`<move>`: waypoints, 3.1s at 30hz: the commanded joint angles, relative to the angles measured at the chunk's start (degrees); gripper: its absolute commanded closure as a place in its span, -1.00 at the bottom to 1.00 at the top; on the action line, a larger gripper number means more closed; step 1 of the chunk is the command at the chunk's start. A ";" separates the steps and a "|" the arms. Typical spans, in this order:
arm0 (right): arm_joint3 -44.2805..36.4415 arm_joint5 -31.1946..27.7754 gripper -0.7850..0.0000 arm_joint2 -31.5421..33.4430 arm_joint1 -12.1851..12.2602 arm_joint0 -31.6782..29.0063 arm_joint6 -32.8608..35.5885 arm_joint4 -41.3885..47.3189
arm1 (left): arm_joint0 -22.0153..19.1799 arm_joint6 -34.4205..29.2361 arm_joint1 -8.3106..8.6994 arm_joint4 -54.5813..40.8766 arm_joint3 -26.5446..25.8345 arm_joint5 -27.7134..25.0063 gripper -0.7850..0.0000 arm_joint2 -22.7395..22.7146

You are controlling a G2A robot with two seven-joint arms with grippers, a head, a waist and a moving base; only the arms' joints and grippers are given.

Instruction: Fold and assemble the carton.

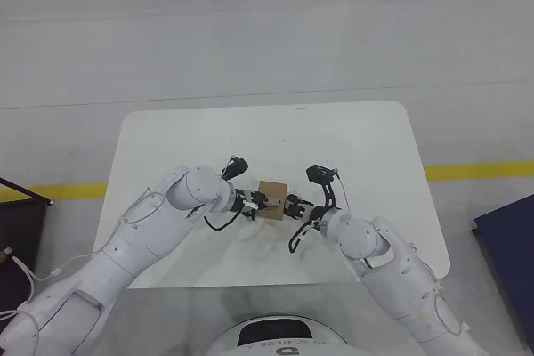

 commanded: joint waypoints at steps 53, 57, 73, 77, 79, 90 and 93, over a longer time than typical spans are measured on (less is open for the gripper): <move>-13.03 4.00 0.47 -0.78 0.89 -1.07 1.89 -12.82 | 18.49 1.13 6.95 -0.70 -11.94 -0.92 -0.29 -25.47; -10.65 5.48 0.33 -2.79 0.40 1.32 2.50 -13.13 | 16.06 1.19 6.11 -0.24 -8.46 -0.62 -0.22 -21.86; -7.84 7.17 0.32 -5.45 -0.60 4.47 3.47 -12.40 | 7.27 0.84 2.69 -1.75 1.89 -1.68 -0.14 -12.60; -6.79 7.10 0.33 -4.87 -1.00 5.11 3.81 -7.27 | 6.44 0.78 2.28 -2.08 2.84 -1.94 -0.15 -11.82; -6.14 7.23 0.32 -4.23 -1.12 5.48 3.91 -5.16 | 6.16 0.68 2.13 -2.30 3.21 -2.10 -0.13 -11.63; -4.43 8.09 1.00 -4.18 -1.41 6.68 4.18 -3.39 | 5.32 0.49 1.79 -2.27 3.92 -2.40 -0.15 -11.31; -4.21 8.76 1.00 -4.49 -1.49 7.00 4.30 -3.64 | 5.31 0.43 1.78 -2.07 3.94 -2.44 -0.16 -11.34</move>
